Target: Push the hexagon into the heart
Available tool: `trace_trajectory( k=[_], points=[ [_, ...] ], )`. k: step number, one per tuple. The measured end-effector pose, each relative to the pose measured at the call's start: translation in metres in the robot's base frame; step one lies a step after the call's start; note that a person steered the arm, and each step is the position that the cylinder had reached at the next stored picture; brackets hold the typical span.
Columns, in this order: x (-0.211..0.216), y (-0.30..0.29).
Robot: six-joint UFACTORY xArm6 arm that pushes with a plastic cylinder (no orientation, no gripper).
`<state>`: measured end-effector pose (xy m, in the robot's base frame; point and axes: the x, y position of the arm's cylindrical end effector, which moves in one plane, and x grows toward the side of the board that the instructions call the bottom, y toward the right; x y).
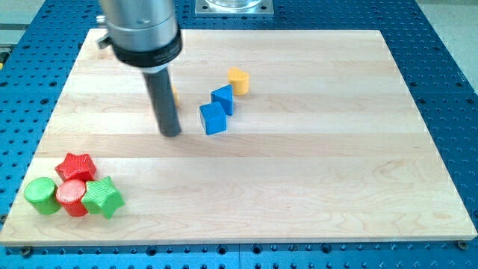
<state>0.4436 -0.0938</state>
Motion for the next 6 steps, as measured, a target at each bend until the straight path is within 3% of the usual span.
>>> trace_trajectory(
  k=[1, 2, 3, 4, 5, 6],
  points=[
    [-0.003, 0.042],
    [-0.004, 0.031],
    [-0.017, -0.042],
    [-0.035, -0.068],
    [-0.071, 0.027],
    [-0.095, 0.061]
  ],
)
